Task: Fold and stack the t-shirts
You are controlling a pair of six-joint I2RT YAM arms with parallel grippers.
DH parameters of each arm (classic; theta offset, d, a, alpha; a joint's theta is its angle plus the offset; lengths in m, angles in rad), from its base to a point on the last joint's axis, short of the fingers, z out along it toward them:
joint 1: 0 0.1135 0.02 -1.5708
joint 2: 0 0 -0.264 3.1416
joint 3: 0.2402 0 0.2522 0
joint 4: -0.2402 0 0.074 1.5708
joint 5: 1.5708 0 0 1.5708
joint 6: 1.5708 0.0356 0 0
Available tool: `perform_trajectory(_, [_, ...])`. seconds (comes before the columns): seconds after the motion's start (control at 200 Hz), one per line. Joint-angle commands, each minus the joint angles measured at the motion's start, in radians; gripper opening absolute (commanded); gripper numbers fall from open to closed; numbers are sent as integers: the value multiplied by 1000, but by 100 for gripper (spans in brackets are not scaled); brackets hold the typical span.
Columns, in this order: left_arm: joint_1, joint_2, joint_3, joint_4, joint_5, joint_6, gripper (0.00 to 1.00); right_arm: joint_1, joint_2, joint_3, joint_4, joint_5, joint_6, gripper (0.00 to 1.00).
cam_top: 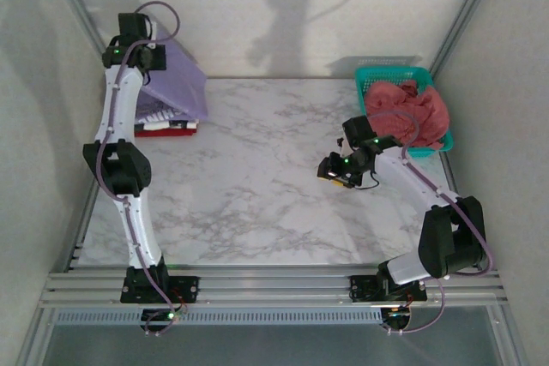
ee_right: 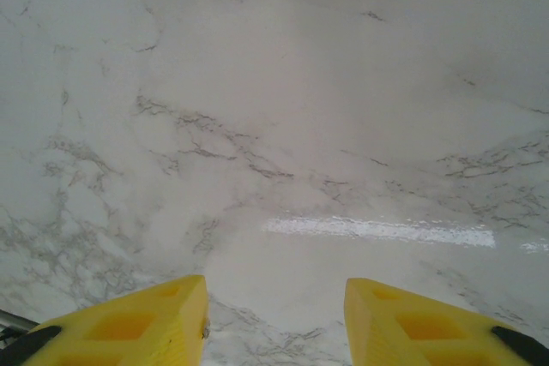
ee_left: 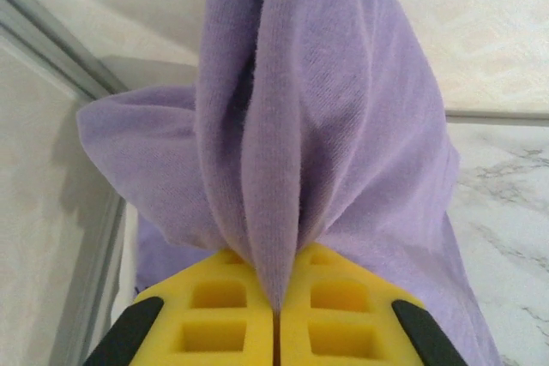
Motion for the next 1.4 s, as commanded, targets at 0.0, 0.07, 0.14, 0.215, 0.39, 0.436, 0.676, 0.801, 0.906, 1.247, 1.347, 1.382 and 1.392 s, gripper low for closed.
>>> perform_trajectory(0.0, [35, 14, 35, 31, 36, 14, 0, -8, 14, 32, -26, 3, -11, 47])
perform_trajectory(0.07, [55, 30, 33, 28, 35, 12, 0, -10, 16, 34, -27, 5, -12, 47])
perform_trajectory(0.14, [72, 51, 25, 36, 11, 10, 0, -10, 20, 39, -31, 3, -12, 47])
perform_trajectory(0.215, [97, 72, 6, 66, 12, 7, 0, -10, 25, 50, -43, 3, -15, 47])
perform_trajectory(0.39, [151, 144, -33, 132, 42, 1, 0, -10, 45, 123, -99, -33, -16, 47])
perform_trajectory(0.436, [160, 159, -54, 162, 46, 4, 0, -10, 50, 140, -107, -32, -21, 47])
perform_trajectory(0.676, [163, 193, -134, 188, -132, -74, 10, -13, 61, 222, -145, -28, -10, 49])
perform_trajectory(0.801, [179, 209, -133, 167, -105, -96, 53, -16, 44, 243, -156, -11, -9, 53])
perform_trajectory(0.906, [172, 183, -149, 176, -137, -138, 72, -23, 15, 236, -146, -19, -3, 57])
perform_trajectory(1.247, [33, -160, -372, 248, -254, -216, 100, -70, -100, 261, -143, 13, -1, 94])
perform_trajectory(1.347, [0, -373, -616, 409, -79, -276, 100, -77, -138, 267, -133, 43, -3, 99])
perform_trajectory(1.382, [-13, -448, -698, 470, -27, -296, 100, -79, -148, 270, -137, 60, -8, 99])
perform_trajectory(1.392, [-18, -468, -725, 490, -15, -302, 100, -80, -152, 270, -136, 65, -9, 99])
